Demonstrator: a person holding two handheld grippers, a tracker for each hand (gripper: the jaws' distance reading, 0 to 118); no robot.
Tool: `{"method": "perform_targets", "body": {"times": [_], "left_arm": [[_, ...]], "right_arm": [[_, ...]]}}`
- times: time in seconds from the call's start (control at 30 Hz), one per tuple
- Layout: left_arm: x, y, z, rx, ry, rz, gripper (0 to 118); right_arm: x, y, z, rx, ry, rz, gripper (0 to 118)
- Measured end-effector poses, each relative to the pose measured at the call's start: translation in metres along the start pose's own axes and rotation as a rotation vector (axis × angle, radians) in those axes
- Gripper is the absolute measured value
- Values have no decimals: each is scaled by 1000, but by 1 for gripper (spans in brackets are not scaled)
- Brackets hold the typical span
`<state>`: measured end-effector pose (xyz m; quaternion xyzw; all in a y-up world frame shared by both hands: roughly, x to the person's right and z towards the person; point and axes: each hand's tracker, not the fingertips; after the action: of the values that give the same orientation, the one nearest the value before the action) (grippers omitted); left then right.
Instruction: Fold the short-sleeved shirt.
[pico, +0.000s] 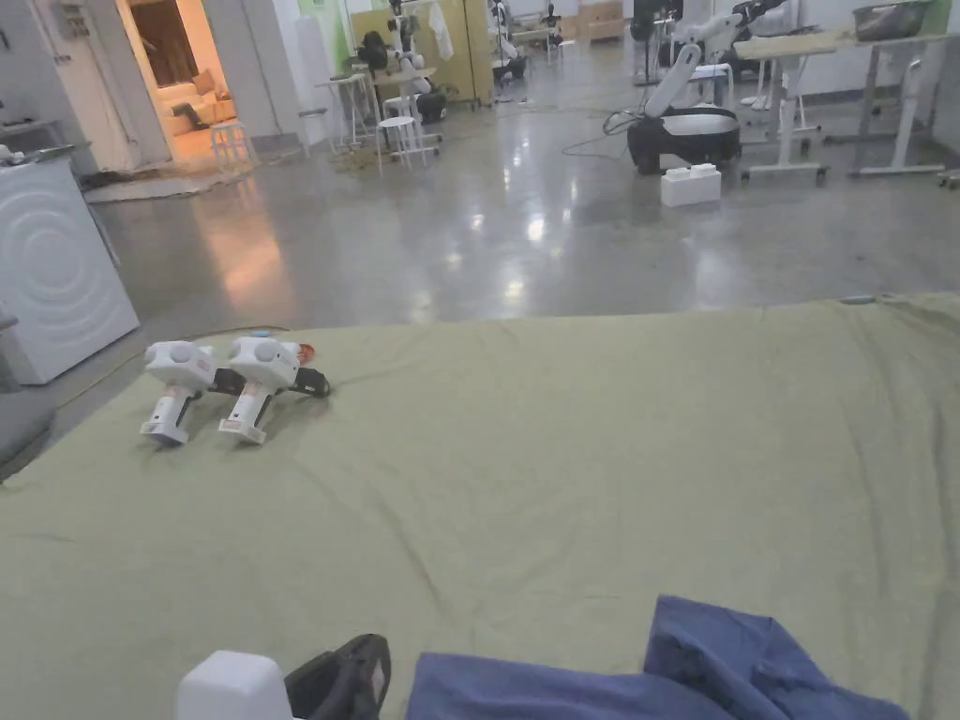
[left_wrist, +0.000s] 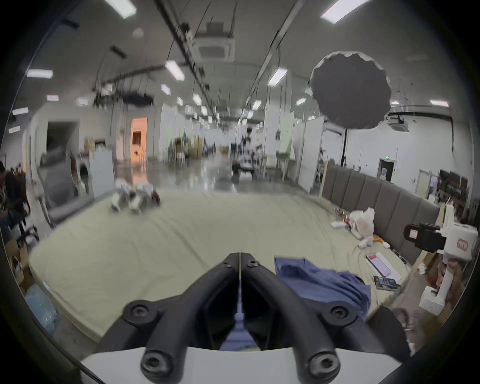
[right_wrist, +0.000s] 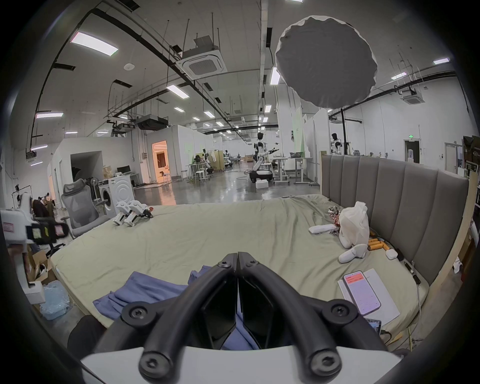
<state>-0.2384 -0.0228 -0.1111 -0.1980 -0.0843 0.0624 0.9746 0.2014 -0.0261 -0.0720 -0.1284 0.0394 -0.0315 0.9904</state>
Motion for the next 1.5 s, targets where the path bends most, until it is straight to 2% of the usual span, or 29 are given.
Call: {"method": "perform_targets", "body": {"times": [0.03,0.07,0.1,0.13,0.27,0.4,0.5,0.6,0.7,0.73,0.83,0.87,0.97,1.07,1.1,1.13,1.17,1.2,1.23,1.27,1.37,1.43,1.5], "left_arm": [[-8,-2,-14,-76,-6,47,24],[-20,-10,-34,-95,-22,113,43],[-27,-16,-53,-145,-22,140,54],[-34,-20,-70,-163,-17,144,59],[-51,-31,-146,-275,53,122,60],[-67,-53,-222,-423,48,94,61],[-74,-72,-258,-529,106,96,61],[-76,-82,-272,-559,133,90,61],[-75,-87,-276,-566,143,100,56],[-73,-87,-277,-565,159,77,50],[-62,-87,-278,-562,138,55,10],[-58,-88,-281,-571,133,59,5],[-52,-98,-290,-602,168,-12,3],[-56,-94,-289,-613,173,43,3],[-58,-92,-292,-624,164,39,3],[-60,-91,-293,-638,153,35,3],[-62,-89,-294,-647,149,47,3],[-64,-87,-296,-662,148,71,3],[-65,-86,-298,-668,147,77,3],[-65,-86,-299,-673,145,79,3],[-65,-84,-299,-684,137,77,3],[-67,-85,-298,-684,128,84,3],[-70,-87,-297,-680,123,94,3]], "right_arm": [[1,-2,-2,-12,-2,-6,0],[3,-5,-4,-28,-2,-14,0],[5,-9,-6,-41,-1,-21,0],[7,-12,-7,-53,-1,-26,0],[15,-23,-11,-102,-32,-33,0],[28,-34,-13,-141,-60,-48,0],[33,-38,-9,-161,-93,-52,0],[39,-43,-5,-186,-106,-47,0],[43,-48,-5,-216,-124,-47,0],[44,-50,-7,-224,-126,-53,0],[45,-53,-11,-241,-122,-77,0],[44,-53,-14,-243,-119,-82,0],[47,-53,-27,-253,-102,-93,0],[49,-40,-56,-272,-56,-78,1],[51,-36,-72,-315,-28,-69,5],[53,-32,-94,-363,-28,-55,20],[53,-30,-111,-371,-30,-49,51],[55,-29,-138,-417,-17,-36,73],[55,-29,-159,-450,-5,-28,84],[54,-30,-184,-477,12,-31,84],[48,-37,-247,-550,79,30,84],[47,-50,-286,-691,142,59,84],[47,-64,-307,-763,168,85,84]]}}
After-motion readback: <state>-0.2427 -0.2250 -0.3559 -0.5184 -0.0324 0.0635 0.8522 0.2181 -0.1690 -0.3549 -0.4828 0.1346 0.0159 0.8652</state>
